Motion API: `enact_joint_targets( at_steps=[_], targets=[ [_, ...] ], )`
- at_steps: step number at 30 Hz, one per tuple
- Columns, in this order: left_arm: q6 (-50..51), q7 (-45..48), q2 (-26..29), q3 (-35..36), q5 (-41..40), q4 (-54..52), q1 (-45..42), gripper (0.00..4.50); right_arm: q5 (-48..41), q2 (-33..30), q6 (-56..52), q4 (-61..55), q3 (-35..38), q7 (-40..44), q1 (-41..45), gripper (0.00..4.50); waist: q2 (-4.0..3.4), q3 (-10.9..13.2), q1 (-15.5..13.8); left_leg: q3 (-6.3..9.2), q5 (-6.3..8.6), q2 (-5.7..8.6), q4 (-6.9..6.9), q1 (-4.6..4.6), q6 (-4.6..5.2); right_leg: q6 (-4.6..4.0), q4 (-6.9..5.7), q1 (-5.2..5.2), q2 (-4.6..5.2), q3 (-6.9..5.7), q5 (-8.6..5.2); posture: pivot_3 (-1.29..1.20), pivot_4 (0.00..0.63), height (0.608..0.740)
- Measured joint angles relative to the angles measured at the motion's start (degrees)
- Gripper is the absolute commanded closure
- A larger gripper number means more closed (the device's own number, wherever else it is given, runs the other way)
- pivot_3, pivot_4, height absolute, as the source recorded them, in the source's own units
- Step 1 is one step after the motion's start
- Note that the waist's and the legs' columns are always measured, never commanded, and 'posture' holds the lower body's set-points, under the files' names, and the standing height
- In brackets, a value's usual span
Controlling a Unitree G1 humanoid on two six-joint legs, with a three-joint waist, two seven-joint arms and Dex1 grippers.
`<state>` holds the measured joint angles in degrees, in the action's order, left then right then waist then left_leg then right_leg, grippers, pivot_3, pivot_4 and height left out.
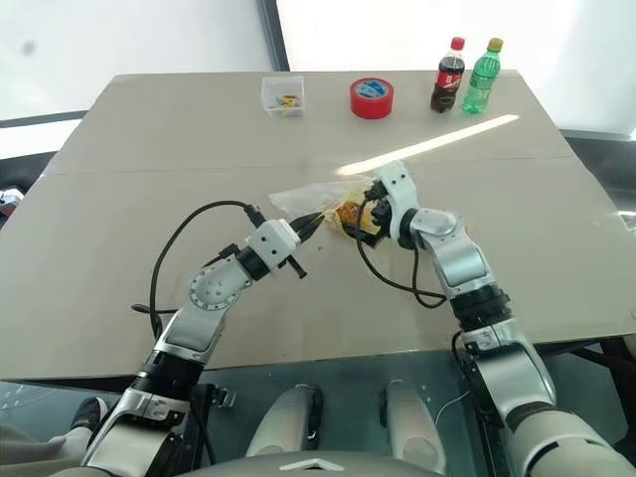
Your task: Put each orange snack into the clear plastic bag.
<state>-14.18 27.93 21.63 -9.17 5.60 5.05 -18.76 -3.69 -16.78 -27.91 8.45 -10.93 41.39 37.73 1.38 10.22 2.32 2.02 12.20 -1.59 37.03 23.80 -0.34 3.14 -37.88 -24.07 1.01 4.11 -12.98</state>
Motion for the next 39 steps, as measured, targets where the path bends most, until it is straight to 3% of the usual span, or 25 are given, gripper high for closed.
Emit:
enact_joint_targets(
  at_steps=[7,13,19,33,36,39],
  targets=[
    [0.99,-0.67,-0.07,0.21,-0.04,-0.60,0.62,4.50,-5.32,-5.73,-7.83,-14.73,3.34,1.01,-7.63,0.04,0.00,0.00,-0.04,0.00,0.00,0.00,0.00,0.01,0.00,0.01,0.03,0.01,0.01,0.00,-0.01,0.00,0.150,0.740],
    [1.43,-0.65,-0.04,0.32,-0.10,-1.06,1.04,4.50,-6.10,-12.43,-9.37,-18.83,8.12,0.09,-13.67,0.04,0.00,0.00,-0.14,-0.03,0.00,0.02,0.05,0.00,0.00,0.12,0.06,0.03,0.03,0.02,-0.07,0.00,0.150,0.740],
    [1.54,-0.57,-0.10,0.28,-0.12,-1.06,1.04,4.50,-5.58,-17.87,-7.54,-14.11,12.60,-1.44,-17.72,0.04,0.00,0.00,-0.06,-0.05,0.00,0.02,0.05,-0.01,0.00,0.18,0.05,0.04,0.02,0.04,-0.11,0.00,0.150,0.740],
    [1.53,0.37,-0.30,0.13,-0.15,-1.05,0.50,4.50,-3.25,-18.62,4.12,1.43,10.87,0.52,-13.67,0.04,0.00,0.00,-0.01,-0.07,0.00,0.03,0.09,-0.02,0.00,0.16,0.05,0.07,0.01,0.07,-0.08,0.00,0.150,0.740],
    [1.53,0.39,-0.28,0.15,-0.14,-1.05,0.49,4.50,-3.54,-17.71,4.51,2.86,10.85,0.75,-12.68,0.82,0.00,0.00,-0.01,-0.07,0.00,0.03,0.09,-0.02,0.00,0.09,0.06,0.07,0.01,0.07,-0.04,0.00,0.150,0.740],
    [1.54,0.37,-0.27,0.15,-0.12,-1.05,0.50,4.50,-3.88,-17.19,4.52,2.90,10.85,0.79,-12.23,2.32,0.00,0.00,-0.03,-0.06,0.00,0.03,0.09,-0.02,0.00,0.10,0.05,0.07,0.01,0.07,-0.04,0.00,0.150,0.740]
  ],
)
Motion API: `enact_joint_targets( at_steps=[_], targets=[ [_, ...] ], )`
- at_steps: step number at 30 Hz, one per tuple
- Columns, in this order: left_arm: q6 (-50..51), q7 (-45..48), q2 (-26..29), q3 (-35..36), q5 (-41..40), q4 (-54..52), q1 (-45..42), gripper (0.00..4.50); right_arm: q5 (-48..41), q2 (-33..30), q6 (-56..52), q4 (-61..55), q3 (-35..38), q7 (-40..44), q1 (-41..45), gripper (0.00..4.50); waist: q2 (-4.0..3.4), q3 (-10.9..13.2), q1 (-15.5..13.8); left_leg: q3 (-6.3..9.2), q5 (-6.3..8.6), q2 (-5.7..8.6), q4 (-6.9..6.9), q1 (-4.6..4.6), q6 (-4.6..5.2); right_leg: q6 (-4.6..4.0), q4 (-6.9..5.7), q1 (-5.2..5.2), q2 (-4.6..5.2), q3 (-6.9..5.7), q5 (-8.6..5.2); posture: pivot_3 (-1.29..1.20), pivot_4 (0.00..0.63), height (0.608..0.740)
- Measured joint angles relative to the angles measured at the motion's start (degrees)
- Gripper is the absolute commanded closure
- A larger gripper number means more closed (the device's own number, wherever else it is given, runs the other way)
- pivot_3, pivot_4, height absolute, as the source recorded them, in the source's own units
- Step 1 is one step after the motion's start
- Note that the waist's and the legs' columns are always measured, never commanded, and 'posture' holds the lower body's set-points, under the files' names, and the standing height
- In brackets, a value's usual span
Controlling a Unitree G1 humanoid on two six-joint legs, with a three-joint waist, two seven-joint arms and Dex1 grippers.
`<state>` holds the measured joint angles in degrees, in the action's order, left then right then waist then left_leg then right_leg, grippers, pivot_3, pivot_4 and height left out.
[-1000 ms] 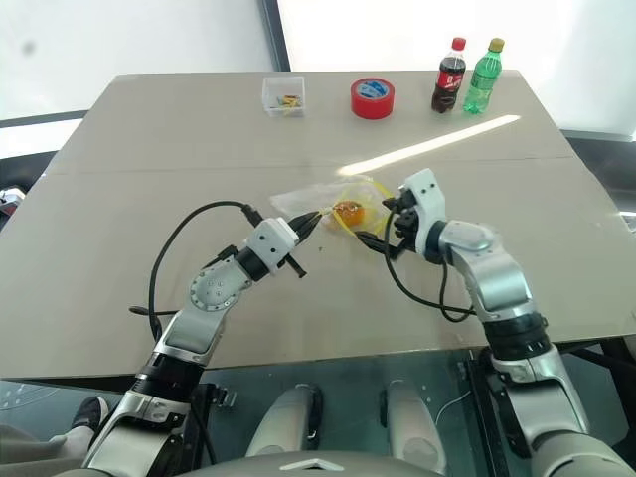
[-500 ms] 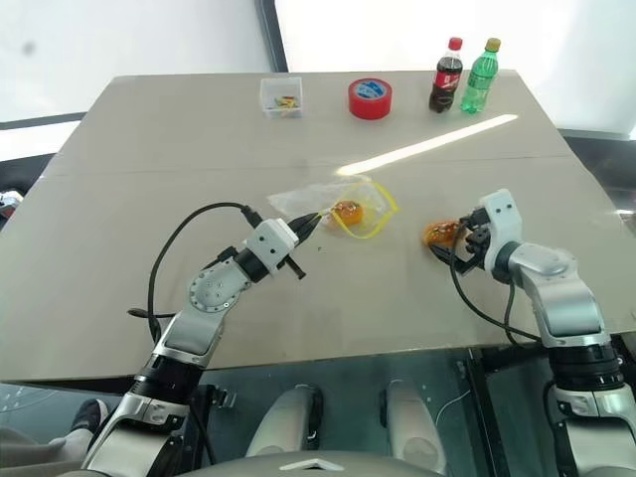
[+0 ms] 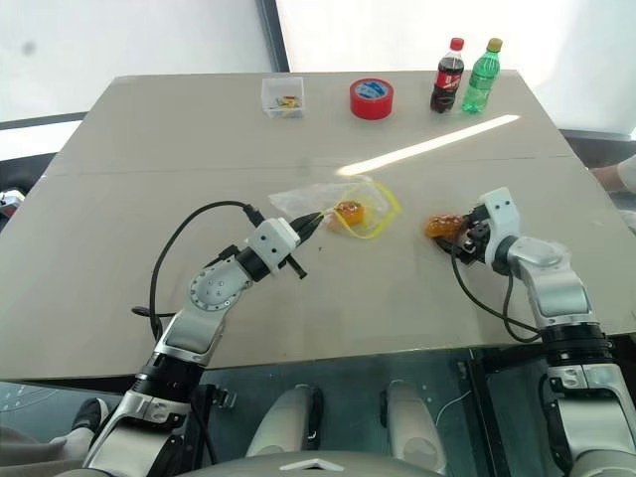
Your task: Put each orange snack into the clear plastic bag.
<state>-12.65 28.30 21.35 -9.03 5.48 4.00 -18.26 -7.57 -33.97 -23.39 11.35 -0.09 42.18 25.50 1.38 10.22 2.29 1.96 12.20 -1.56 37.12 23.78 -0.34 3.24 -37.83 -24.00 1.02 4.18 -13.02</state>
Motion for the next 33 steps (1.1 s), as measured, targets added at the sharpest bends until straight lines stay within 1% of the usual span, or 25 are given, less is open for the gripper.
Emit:
enact_joint_targets(
  at_steps=[2,3,5,8,12,16,20,24,29,33],
  targets=[
    [0.00,-0.03,0.00,0.00,0.02,0.00,0.06,4.50,-0.20,0.00,0.11,0.00,0.00,0.02,0.11,3.20,0.00,0.00,-0.01,0.00,0.00,0.00,0.01,0.00,0.00,0.00,0.00,0.00,0.00,0.00,0.00,0.00,0.150,0.740],
    [0.01,-0.04,-0.01,-0.01,0.03,0.00,0.09,4.50,-0.24,0.00,0.18,-0.01,0.01,0.01,0.15,3.71,0.00,0.00,-0.01,-0.01,0.00,0.00,0.01,0.00,0.00,0.00,0.00,0.00,0.00,0.00,0.00,0.00,0.150,0.740],
    [0.01,-0.04,-0.02,-0.01,0.03,0.00,0.10,4.50,-0.39,0.00,0.24,-0.05,0.01,0.01,0.14,4.46,0.00,0.00,-0.01,-0.01,0.00,0.00,0.01,-0.01,0.00,0.00,0.00,0.01,0.00,0.00,0.00,0.00,0.150,0.740],
    [0.02,-0.02,0.00,-0.01,0.03,0.00,0.10,4.50,-1.42,-0.02,-0.48,-2.09,0.08,1.00,-0.42,4.46,-0.01,0.00,-0.02,0.00,0.00,0.00,0.01,0.00,0.00,0.00,0.00,0.00,0.00,0.00,0.00,0.00,0.150,0.740],
    [0.01,0.12,0.03,-0.02,0.04,-0.01,0.09,4.50,-7.03,0.15,-5.44,-11.07,0.12,4.55,-1.06,4.46,-0.02,0.01,0.09,0.02,0.00,0.00,-0.01,0.00,0.00,0.00,-0.01,0.00,-0.01,0.00,0.00,0.00,0.150,0.740],
    [-0.01,0.25,0.01,-0.10,0.05,-0.01,0.07,4.50,-11.53,3.04,-10.42,-17.87,-0.14,4.49,0.93,4.46,-0.02,0.01,0.02,0.02,0.00,0.00,0.02,-0.01,0.00,0.07,-0.02,0.00,-0.01,0.00,-0.03,0.00,0.150,0.740],
    [0.06,0.25,-0.29,-0.25,0.05,-0.01,-0.04,4.50,-11.89,5.83,-12.44,-19.06,-2.44,3.10,3.01,4.46,-0.02,0.01,-0.04,0.02,0.00,0.00,0.04,0.00,0.00,0.06,-0.02,0.01,-0.01,-0.01,-0.04,0.00,0.150,0.740],
    [0.46,0.25,-0.55,-0.44,0.03,-0.02,-0.74,4.50,-9.04,8.56,-11.43,-13.69,-6.43,1.19,5.82,4.46,-0.02,0.01,-0.07,0.02,0.00,0.00,0.04,0.01,0.00,-0.03,-0.01,0.01,0.00,-0.01,0.02,0.00,0.150,0.740],
    [0.58,0.28,-1.07,-0.62,0.05,-0.04,-0.87,4.50,-3.57,12.57,-8.24,-1.55,-9.46,-2.38,11.88,4.46,-0.03,0.01,0.02,0.01,0.00,0.00,0.02,0.00,0.00,-0.07,-0.02,-0.02,-0.01,-0.01,0.05,0.00,0.150,0.740],
    [0.56,0.32,-1.25,-0.70,0.10,-0.07,-0.89,4.50,-0.58,15.19,-6.52,4.38,-10.60,-4.01,16.65,4.46,-0.04,0.02,0.16,0.01,0.00,0.00,-0.01,-0.01,0.00,-0.07,-0.04,-0.03,-0.01,-0.01,0.05,0.00,0.150,0.740]
  ],
)
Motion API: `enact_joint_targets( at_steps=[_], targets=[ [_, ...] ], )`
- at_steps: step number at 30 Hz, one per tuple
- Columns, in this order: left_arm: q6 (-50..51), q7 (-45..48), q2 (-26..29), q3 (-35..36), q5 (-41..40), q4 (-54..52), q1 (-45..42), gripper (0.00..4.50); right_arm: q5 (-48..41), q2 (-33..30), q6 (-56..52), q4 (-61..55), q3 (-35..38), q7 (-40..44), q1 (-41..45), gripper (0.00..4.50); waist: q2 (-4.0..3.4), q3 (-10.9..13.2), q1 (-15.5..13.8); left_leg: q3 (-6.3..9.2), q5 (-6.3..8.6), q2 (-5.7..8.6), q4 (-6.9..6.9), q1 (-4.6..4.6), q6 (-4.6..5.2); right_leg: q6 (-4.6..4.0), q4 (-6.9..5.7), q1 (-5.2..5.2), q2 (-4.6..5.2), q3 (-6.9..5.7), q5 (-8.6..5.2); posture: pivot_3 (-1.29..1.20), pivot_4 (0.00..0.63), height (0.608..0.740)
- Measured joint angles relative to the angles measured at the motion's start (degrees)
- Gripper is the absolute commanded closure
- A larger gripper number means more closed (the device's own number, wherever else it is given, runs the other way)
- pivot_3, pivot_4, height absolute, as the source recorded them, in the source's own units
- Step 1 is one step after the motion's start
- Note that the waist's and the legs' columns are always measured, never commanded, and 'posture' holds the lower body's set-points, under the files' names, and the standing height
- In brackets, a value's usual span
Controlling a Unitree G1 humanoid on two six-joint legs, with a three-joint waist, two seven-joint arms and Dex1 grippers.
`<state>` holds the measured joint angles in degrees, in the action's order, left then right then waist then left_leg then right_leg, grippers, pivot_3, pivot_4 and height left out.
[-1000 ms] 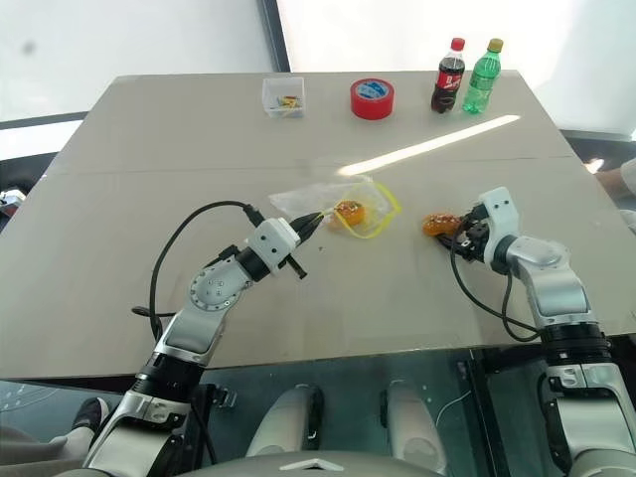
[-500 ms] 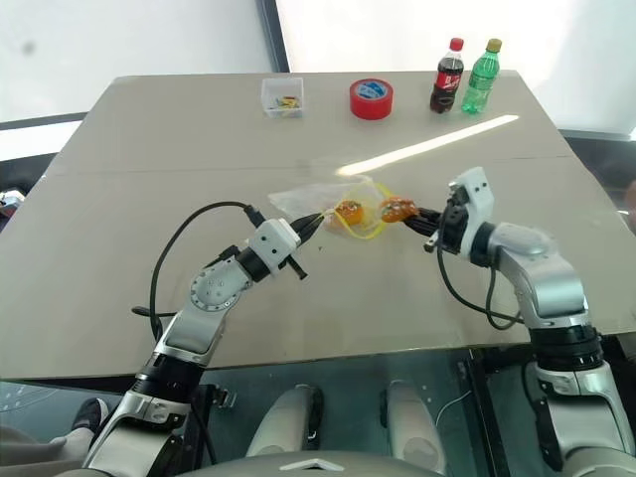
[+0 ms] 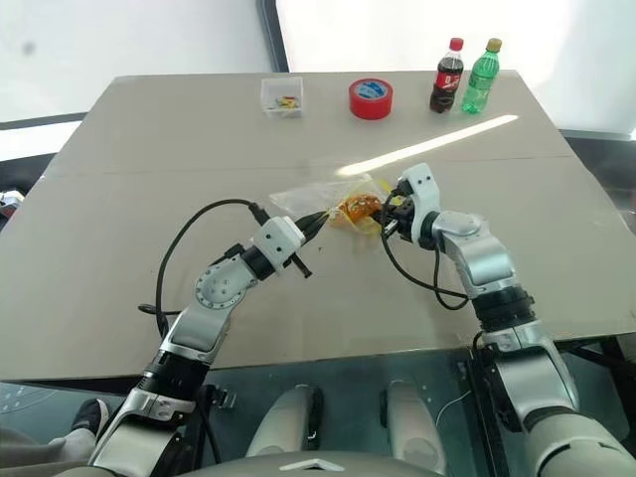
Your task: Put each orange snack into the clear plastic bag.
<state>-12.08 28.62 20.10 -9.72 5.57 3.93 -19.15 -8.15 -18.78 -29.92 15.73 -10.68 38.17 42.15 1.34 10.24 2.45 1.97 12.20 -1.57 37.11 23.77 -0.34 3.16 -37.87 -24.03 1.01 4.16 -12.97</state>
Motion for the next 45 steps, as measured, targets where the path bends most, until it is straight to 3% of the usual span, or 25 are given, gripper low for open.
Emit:
enact_joint_targets(
  at_steps=[5,9,11,16,20,21,22,25,39,45],
  targets=[
    [-0.20,1.29,-0.31,-0.94,-0.13,0.00,-0.05,4.50,2.09,3.63,1.61,4.77,-1.42,-0.40,4.09,4.46,-0.01,0.00,-0.05,0.02,0.00,0.00,0.00,0.01,0.00,0.00,0.00,0.00,0.00,-0.01,0.00,0.00,0.150,0.740],
    [-0.66,1.72,-1.10,-1.60,-0.15,0.01,-0.08,4.50,2.22,6.01,2.89,4.70,-4.29,4.01,4.22,4.46,-0.02,0.00,-0.06,0.02,0.00,0.00,-0.02,0.04,0.00,-0.01,0.02,0.00,0.00,-0.02,0.00,0.00,0.150,0.740],
    [-0.80,1.69,-1.53,-1.67,-0.14,0.04,-0.23,4.50,3.89,7.53,3.97,8.22,-4.42,1.07,5.83,4.46,-0.02,0.00,-0.09,0.02,0.00,0.00,-0.01,0.03,0.00,-0.01,0.00,0.00,0.01,-0.02,0.00,0.00,0.150,0.740],
    [-1.05,1.72,-1.77,-1.90,-0.15,0.03,-0.17,4.50,2.87,7.22,4.47,6.78,-3.94,4.10,5.65,4.46,-0.03,0.00,-0.10,0.03,0.00,0.00,0.00,0.02,0.00,0.00,0.00,0.01,0.01,-0.04,0.00,0.00,0.150,0.740],
    [-1.07,1.71,-1.91,-2.00,-0.14,0.03,-0.05,4.50,5.63,7.17,7.04,9.98,-4.05,1.74,5.74,4.46,-0.03,0.00,-0.07,0.03,0.00,0.00,-0.01,0.02,0.00,-0.01,0.00,0.00,0.00,-0.04,0.00,0.00,0.150,0.740],
    [-1.07,1.71,-1.90,-2.00,-0.14,0.03,-0.01,4.50,5.52,7.17,7.23,10.06,-4.02,1.98,5.71,3.62,-0.03,0.00,-0.07,0.03,0.00,0.00,-0.01,0.02,0.00,-0.01,0.00,0.00,0.00,-0.04,0.00,0.00,0.150,0.740],
    [-1.07,1.70,-1.91,-2.00,-0.13,0.03,0.02,4.50,5.15,7.27,7.51,10.03,-3.89,2.81,5.70,3.35,-0.03,0.00,-0.07,0.03,0.00,0.00,-0.01,0.02,0.00,-0.01,0.00,0.00,0.00,-0.04,0.00,0.00,0.150,0.740],
    [-1.07,1.67,-1.91,-2.00,-0.13,0.03,0.05,4.50,5.47,7.20,7.75,10.02,-3.80,2.73,5.41,1.99,-0.03,0.00,-0.07,0.04,0.00,0.00,-0.01,0.02,0.00,-0.01,0.00,0.00,0.00,-0.04,0.00,0.00,0.150,0.740],
    [-1.11,1.30,-1.83,-1.88,-0.14,0.20,0.10,4.50,3.45,0.27,7.72,0.94,-0.80,6.67,0.78,1.99,-0.04,0.01,-0.10,0.04,0.00,0.00,-0.01,0.03,0.00,0.00,0.01,0.01,0.00,-0.04,0.00,0.00,0.150,0.740],
    [-1.23,1.09,-1.85,-1.51,-0.29,1.32,-0.14,4.50,3.58,2.62,9.22,2.49,-1.12,6.19,0.33,1.99,-0.04,0.01,0.16,0.03,0.00,-0.02,-0.01,-0.02,0.00,0.00,-0.02,0.00,-0.03,-0.03,0.00,0.00,0.150,0.740]
  ],
)
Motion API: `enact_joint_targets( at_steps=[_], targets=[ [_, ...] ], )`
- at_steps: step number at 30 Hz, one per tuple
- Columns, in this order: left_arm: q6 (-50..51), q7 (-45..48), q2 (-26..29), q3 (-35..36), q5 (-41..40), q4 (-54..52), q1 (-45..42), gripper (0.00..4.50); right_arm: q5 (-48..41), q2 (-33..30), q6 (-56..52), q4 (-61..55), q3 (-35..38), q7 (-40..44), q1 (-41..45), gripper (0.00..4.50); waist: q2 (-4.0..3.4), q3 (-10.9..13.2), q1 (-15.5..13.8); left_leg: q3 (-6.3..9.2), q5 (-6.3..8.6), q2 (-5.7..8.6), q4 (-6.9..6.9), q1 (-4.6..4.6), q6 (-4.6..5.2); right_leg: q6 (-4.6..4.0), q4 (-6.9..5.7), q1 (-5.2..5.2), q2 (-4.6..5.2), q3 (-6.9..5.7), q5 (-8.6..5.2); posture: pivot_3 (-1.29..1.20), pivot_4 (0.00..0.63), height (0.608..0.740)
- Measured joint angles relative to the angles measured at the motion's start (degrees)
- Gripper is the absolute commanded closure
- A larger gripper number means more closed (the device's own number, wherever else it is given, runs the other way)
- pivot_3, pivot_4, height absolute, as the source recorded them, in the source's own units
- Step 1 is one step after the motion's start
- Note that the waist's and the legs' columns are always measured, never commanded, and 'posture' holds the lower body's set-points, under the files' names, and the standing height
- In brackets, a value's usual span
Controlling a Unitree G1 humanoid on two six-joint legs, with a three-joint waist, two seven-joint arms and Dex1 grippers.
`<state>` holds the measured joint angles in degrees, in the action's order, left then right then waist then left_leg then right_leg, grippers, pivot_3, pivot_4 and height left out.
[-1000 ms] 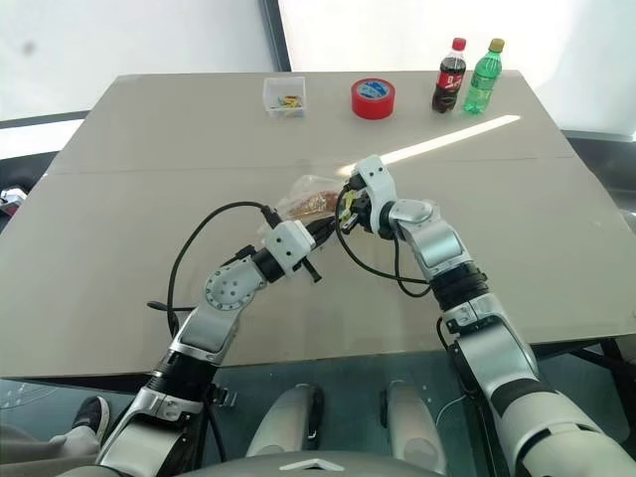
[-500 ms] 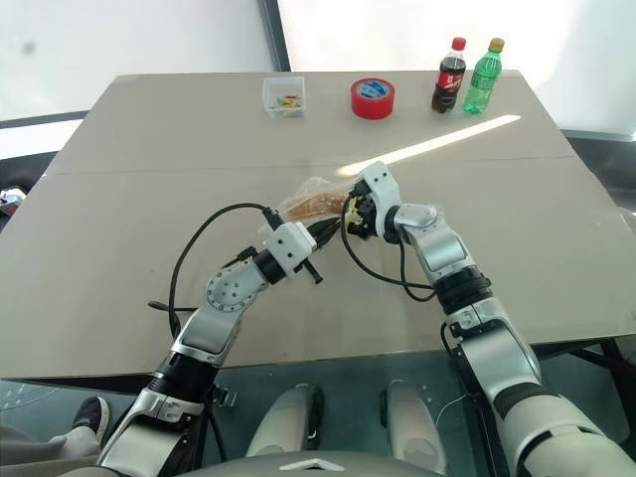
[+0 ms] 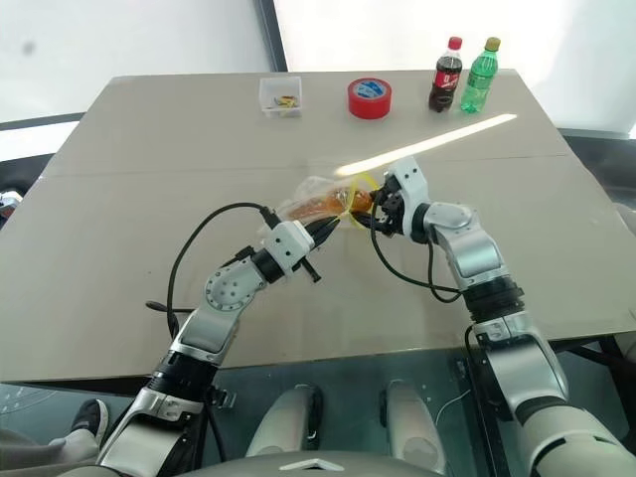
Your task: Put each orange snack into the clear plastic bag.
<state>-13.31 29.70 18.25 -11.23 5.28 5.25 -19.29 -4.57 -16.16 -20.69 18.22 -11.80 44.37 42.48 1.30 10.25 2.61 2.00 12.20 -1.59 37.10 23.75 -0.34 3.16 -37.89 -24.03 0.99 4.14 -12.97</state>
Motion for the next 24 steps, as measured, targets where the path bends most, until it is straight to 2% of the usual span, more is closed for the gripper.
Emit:
enact_joint_targets(
  at_steps=[2,4,5,6,9,18,24],
  targets=[
    [-0.01,-0.01,-0.19,-0.02,-0.04,0.10,-0.04,4.50,2.47,2.00,1.89,3.97,-2.02,-1.40,1.55,1.47,0.00,0.00,-0.02,-0.01,0.00,0.00,0.00,0.00,0.00,0.00,-0.01,0.00,0.00,0.00,0.00,0.00,0.150,0.740],
    [-0.01,-0.01,-0.33,-0.04,-0.04,0.16,-0.05,4.50,4.15,3.38,4.37,6.88,-3.47,-2.20,2.47,0.77,0.00,0.00,-0.15,-0.01,0.00,0.00,0.00,0.01,0.00,0.00,0.00,0.00,0.01,0.00,0.00,0.00,0.150,0.740],
    [-0.02,-0.01,-0.37,-0.03,-0.04,0.16,-0.05,4.50,4.74,3.71,5.84,7.96,-3.92,-2.54,2.80,0.27,0.00,0.00,-0.28,0.00,0.00,0.01,0.01,0.03,0.00,0.00,0.01,0.00,0.01,0.00,0.00,0.00,0.150,0.740],
    [-0.02,-0.01,-0.33,-0.02,-0.04,0.17,-0.05,4.50,5.44,4.11,7.30,8.97,-3.97,-3.21,3.16,0.05,0.00,0.00,-0.43,0.00,0.00,0.03,0.01,0.07,0.00,0.00,0.04,0.00,0.04,0.00,0.00,0.00,0.150,0.740],
    [-0.02,-0.14,-0.34,-0.02,0.01,0.17,-0.05,4.50,5.61,3.82,8.43,9.48,-3.94,-2.74,3.37,0.05,0.00,0.00,-0.44,-0.01,0.00,0.05,0.00,0.09,0.00,-0.01,0.09,0.00,0.08,0.00,0.00,0.00,0.150,0.740],
    [-0.01,-0.71,-0.26,0.00,0.05,0.12,0.08,4.50,2.98,-4.90,8.48,6.84,-0.44,3.89,0.87,0.05,-0.01,0.01,-0.33,0.00,0.00,0.05,-0.01,0.05,0.00,0.00,0.05,0.01,0.06,-0.01,0.00,0.00,0.150,0.740],
    [-0.02,-0.72,-0.25,-0.01,0.04,0.15,0.06,4.50,2.77,-6.36,8.48,10.23,2.49,1.91,1.35,0.05,-0.01,0.01,-0.11,0.00,0.00,0.03,-0.02,0.02,0.00,-0.01,0.03,0.01,0.03,0.00,0.00,0.00,0.150,0.740]
  ],
)
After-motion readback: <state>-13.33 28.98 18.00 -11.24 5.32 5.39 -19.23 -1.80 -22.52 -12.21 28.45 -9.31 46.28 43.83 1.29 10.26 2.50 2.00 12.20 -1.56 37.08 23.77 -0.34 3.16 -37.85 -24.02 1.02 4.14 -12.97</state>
